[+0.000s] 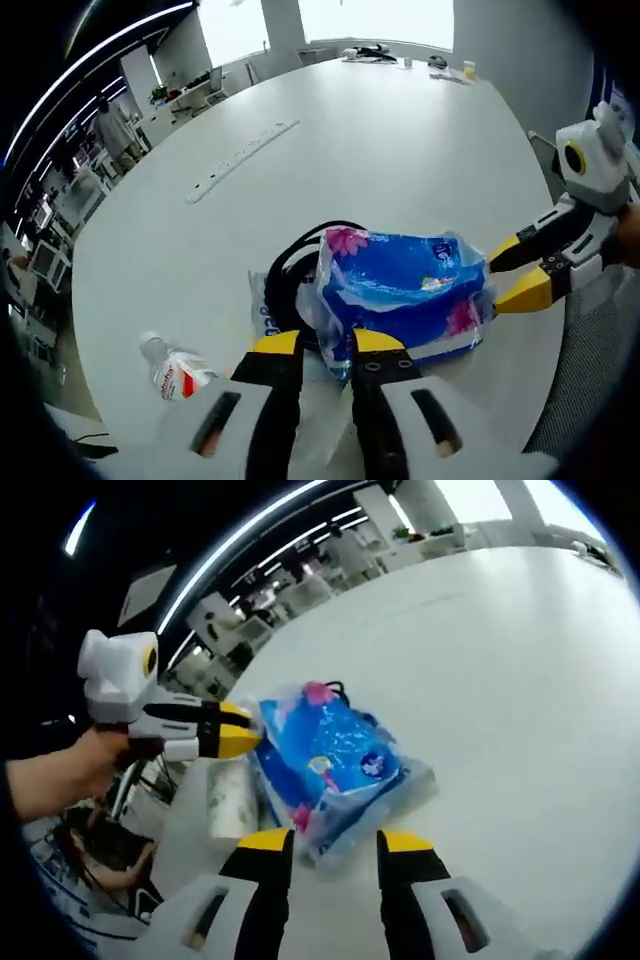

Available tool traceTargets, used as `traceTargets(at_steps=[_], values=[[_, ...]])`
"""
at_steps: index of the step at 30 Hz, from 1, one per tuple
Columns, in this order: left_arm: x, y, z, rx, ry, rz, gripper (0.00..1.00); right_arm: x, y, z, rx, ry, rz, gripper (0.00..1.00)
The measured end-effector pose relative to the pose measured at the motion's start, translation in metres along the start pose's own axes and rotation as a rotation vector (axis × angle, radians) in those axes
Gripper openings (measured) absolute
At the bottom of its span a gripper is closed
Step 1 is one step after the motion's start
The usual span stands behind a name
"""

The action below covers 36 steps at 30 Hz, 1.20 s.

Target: Arrange the tabletop items into an orderly group along one side of the table until the central work area is clear of visible clutter.

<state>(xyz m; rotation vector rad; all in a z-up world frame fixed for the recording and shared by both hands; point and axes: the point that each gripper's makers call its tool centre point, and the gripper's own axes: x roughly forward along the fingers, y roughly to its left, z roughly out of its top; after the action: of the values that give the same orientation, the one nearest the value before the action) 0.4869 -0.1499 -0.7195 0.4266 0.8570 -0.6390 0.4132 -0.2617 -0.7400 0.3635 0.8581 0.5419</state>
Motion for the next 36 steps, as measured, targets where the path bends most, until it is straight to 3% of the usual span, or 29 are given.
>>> traceTargets(at_steps=[7,12,17,18,30,36], values=[[0.001,-0.005,-0.001,0.011,-0.009,-0.009,0.06,0.005,-0.001,0.011,-0.039,-0.019,-0.025,0.25],[-0.001,-0.007,0.003,-0.034,-0.037,-0.007,0.01,0.007,-0.005,0.012,-0.048,-0.009,-0.040,0.18],[-0.009,-0.013,0.009,-0.076,-0.070,-0.016,0.00,0.004,-0.013,0.017,-0.042,-0.025,-0.054,0.08],[-0.009,-0.015,0.010,-0.083,-0.076,-0.022,0.00,0.003,-0.011,0.022,-0.050,-0.045,-0.035,0.01],[-0.036,-0.030,0.015,-0.216,-0.145,-0.044,0.00,-0.017,-0.013,0.052,-0.072,-0.096,-0.005,0.00],[-0.048,-0.044,0.014,-0.228,-0.163,-0.045,0.00,-0.035,-0.006,0.070,-0.133,-0.130,0.031,0.00]])
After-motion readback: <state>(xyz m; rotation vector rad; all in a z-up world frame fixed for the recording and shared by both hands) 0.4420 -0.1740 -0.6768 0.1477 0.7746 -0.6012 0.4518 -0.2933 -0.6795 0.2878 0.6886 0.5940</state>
